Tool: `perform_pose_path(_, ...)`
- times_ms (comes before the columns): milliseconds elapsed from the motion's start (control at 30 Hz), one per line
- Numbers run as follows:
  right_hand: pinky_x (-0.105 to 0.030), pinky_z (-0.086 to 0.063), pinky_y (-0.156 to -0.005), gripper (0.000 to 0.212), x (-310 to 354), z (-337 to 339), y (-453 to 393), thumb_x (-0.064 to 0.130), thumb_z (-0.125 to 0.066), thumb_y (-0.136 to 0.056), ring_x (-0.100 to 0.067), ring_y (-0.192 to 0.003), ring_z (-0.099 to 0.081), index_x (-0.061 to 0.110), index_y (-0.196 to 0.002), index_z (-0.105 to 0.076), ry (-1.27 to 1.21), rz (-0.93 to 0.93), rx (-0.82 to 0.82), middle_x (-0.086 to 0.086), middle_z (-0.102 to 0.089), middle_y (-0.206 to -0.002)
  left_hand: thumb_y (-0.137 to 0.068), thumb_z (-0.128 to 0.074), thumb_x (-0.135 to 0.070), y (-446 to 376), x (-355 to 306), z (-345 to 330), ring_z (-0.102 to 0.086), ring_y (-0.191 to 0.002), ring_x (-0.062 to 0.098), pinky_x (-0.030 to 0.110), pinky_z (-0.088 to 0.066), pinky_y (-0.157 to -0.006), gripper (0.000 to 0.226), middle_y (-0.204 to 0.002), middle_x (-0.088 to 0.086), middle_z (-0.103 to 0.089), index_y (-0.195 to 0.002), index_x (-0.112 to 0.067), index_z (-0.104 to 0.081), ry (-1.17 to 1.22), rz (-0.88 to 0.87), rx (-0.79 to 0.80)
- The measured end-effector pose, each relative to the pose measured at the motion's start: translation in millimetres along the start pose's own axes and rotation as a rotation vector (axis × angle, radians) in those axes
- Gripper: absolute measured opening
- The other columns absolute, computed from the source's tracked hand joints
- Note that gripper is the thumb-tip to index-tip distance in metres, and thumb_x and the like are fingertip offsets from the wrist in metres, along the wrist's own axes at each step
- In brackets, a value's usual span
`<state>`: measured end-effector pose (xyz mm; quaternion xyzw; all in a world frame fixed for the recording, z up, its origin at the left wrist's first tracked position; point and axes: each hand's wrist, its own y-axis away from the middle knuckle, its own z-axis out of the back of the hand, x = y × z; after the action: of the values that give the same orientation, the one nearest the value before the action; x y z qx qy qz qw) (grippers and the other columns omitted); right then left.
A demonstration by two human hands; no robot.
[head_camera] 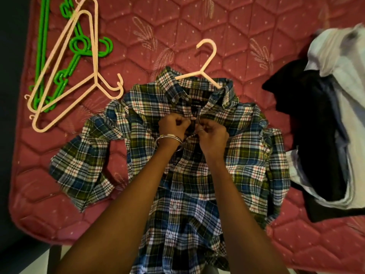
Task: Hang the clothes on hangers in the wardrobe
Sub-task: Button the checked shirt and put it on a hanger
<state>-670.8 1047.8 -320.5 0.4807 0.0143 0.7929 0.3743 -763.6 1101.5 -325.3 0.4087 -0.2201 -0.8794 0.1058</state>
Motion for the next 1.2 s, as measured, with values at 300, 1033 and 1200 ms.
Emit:
perform_pose_path(300,-0.014,-0.041,-0.069,0.018,5.4,2.2,3.2,0.003,-0.070,-0.080,-0.019,-0.077,-0.062,-0.002,-0.097,-0.073,0.094,0.259,-0.028,-0.017,-0.069,-0.091,-0.085,-0.068,-0.009,-4.1,-7.4,13.2,-0.068,-0.067,0.024,0.039,-0.060,-0.062,0.012,-0.077,0.015,-0.071,-0.081,0.002,-0.072,0.043,-0.079,0.141)
perform_pose_path(1033,-0.046,-0.054,-0.091,0.028,-6.0,-4.3,1.2,0.005,-0.065,-0.089,-0.023,-0.106,-0.066,0.000,-0.117,-0.066,-0.396,-0.047,0.139,-0.014,-0.069,-0.112,-0.079,-0.071,-0.004,-2.1,-1.0,6.9,-0.068,-0.068,0.024,0.041,-0.059,-0.067,0.005,-0.075,0.011,-0.070,-0.084,-0.003,-0.072,0.088,-0.170,0.030)
perform_pose_path(1200,-0.036,-0.058,-0.077,0.025,2.9,0.5,-6.0,0.010,-0.073,-0.083,-0.023,-0.087,-0.070,-0.003,-0.104,-0.069,-0.430,-0.101,0.144,-0.012,-0.073,-0.092,-0.080,-0.073,-0.008,-3.5,1.0,6.6,-0.068,-0.067,0.023,0.040,-0.059,-0.065,0.006,-0.076,0.009,-0.069,-0.085,-0.005,-0.070,0.115,-0.158,0.033)
